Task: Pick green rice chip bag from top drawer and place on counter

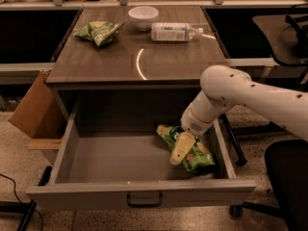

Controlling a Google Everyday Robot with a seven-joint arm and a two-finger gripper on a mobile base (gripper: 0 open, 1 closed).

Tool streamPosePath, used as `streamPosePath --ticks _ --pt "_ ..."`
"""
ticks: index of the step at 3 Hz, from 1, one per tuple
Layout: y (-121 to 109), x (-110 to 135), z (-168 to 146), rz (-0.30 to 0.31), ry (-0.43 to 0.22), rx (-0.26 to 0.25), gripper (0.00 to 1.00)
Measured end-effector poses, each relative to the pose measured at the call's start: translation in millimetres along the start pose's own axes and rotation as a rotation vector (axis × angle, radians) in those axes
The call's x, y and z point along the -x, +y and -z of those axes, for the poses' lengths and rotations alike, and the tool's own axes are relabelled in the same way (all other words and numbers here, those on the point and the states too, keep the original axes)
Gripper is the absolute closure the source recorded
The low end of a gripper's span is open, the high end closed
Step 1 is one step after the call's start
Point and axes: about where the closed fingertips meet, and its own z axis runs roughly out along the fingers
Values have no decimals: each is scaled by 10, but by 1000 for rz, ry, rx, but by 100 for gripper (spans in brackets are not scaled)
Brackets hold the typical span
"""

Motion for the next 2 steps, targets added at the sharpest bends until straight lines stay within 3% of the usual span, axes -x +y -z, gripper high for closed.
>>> streamPosePath --ticks 1,2 --pt "-101 -100 -124 -6 11 -13 0" --pt "-183 -197 -190 -2 36 -38 19"
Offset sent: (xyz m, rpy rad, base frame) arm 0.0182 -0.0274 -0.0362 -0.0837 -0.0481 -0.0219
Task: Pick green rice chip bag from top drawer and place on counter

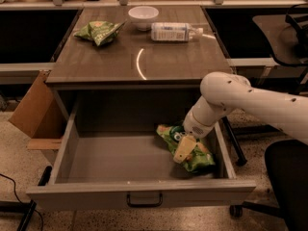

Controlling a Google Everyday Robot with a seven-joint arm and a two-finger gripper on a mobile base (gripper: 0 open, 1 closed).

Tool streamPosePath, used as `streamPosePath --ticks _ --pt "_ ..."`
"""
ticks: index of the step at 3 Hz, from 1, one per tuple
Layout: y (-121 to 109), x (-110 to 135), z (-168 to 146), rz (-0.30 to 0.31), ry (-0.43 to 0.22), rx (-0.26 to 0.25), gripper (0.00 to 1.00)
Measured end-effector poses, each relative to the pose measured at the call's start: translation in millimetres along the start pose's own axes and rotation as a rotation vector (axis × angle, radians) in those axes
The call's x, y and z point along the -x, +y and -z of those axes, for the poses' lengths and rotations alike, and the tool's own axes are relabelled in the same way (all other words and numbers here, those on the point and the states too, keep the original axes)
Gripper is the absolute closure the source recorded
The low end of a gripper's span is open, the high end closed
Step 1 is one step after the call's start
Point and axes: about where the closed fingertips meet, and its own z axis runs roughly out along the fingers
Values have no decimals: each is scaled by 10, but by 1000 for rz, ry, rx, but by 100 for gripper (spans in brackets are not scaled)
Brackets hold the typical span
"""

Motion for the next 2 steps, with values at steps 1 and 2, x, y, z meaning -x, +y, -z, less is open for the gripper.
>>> streamPosePath --ticks 1,2 --pt "-14 -69 -110 22 31 -6 42" --pt "1 -68 -139 29 35 -6 65"
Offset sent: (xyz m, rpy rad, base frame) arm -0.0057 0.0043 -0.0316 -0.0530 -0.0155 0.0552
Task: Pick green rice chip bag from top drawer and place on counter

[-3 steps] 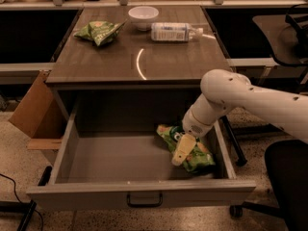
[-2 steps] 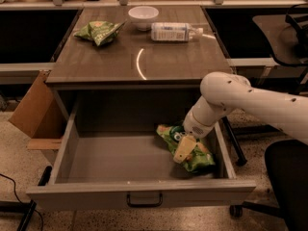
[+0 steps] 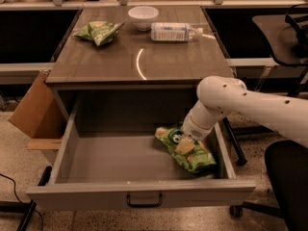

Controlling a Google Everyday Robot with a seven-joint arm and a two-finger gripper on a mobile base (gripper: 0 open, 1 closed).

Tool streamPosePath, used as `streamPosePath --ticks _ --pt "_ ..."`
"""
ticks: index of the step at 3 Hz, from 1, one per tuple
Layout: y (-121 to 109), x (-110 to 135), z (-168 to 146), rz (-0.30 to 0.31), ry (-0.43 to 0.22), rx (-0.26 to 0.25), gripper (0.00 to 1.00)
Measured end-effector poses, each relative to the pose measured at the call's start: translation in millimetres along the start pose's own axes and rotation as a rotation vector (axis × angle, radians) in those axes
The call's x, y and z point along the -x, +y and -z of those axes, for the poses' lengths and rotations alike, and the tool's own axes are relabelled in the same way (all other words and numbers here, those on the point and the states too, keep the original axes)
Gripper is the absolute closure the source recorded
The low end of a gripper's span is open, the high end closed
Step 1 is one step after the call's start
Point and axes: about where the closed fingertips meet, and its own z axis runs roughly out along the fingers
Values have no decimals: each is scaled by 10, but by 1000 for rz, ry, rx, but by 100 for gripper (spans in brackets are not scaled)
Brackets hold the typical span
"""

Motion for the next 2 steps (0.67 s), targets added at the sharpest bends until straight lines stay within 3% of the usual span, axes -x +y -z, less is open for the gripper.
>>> streamPosePath --ticks 1,2 --pt "3 11 34 0 0 0 89" --pt "4 15 43 0 0 0 100"
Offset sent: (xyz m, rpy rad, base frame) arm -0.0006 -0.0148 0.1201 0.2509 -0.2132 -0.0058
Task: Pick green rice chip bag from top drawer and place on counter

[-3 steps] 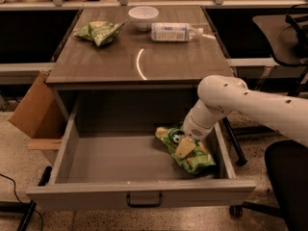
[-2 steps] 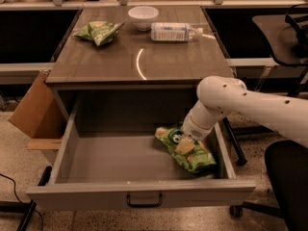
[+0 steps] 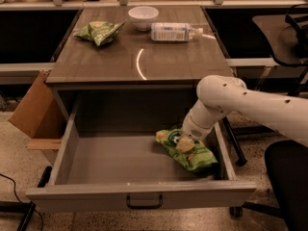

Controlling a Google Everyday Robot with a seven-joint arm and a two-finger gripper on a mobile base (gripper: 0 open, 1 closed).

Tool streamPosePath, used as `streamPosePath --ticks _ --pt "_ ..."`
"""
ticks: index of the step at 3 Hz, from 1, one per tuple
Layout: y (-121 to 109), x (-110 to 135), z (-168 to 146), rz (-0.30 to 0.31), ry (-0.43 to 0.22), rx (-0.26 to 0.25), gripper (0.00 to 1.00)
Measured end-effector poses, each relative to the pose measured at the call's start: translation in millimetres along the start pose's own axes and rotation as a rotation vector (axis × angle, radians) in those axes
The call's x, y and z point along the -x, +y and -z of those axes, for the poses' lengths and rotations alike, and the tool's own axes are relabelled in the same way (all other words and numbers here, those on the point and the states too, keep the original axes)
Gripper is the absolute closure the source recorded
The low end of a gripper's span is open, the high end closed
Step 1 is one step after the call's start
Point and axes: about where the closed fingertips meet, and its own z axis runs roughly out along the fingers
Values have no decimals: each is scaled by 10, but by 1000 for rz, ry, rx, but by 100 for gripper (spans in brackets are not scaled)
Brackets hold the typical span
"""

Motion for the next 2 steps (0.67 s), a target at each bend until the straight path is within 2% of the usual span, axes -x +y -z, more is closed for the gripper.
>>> streamPosePath --ticks 1,2 --pt "0 2 6 0 0 0 100" --pt "19 85 443 26 -101 -33 100"
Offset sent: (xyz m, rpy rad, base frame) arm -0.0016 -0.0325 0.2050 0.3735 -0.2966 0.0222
